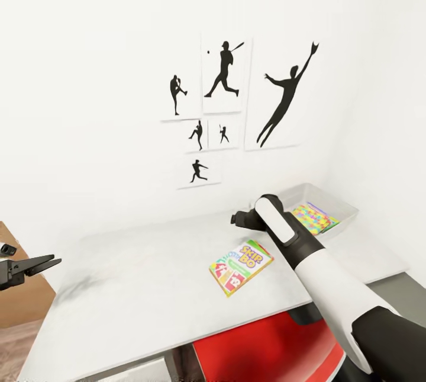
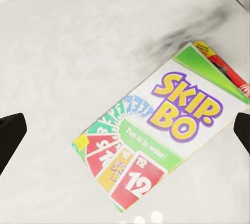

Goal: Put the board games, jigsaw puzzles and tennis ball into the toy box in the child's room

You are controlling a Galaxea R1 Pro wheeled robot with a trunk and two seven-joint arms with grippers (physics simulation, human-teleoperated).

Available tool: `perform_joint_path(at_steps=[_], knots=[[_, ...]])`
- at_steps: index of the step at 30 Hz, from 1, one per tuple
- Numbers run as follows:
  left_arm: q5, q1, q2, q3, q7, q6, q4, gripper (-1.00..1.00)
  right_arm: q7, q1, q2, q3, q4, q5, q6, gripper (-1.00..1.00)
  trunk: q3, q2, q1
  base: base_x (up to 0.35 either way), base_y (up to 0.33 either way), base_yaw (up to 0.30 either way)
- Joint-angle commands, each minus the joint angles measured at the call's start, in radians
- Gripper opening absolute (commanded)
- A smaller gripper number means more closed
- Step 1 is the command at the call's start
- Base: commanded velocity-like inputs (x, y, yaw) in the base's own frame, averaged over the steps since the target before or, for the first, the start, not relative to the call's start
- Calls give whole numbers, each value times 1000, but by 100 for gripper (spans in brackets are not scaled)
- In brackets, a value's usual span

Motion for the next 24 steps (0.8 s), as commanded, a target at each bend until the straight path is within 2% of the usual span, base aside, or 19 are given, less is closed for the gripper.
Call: perform_joint_path(at_steps=[1, 6, 10, 16, 24], knots=[[0, -1, 0, -1, -4, 11, 0, 100, -10, -1, 0, 2, 0, -3, -1, 100, -4, -2, 1, 0, 0, 98], [0, -1, 0, -1, -4, 11, 0, 100, -11, 0, 5, 1, 2, 68, -12, 100, -12, -2, 1, 0, 0, 97], [0, -1, 0, 0, -4, 11, 0, 100, -11, -1, 9, 0, 2, 108, -35, 100, -18, -2, 1, 0, 0, 83], [0, -1, 0, -1, -4, 11, 0, 100, -11, -1, 6, 0, 2, 128, -49, 100, -28, -2, 1, 0, 0, 72], [0, -1, 0, 0, -4, 11, 0, 100, -12, -1, -3, 0, 2, 131, -56, 100, -40, -2, 1, 0, 0, 67]])
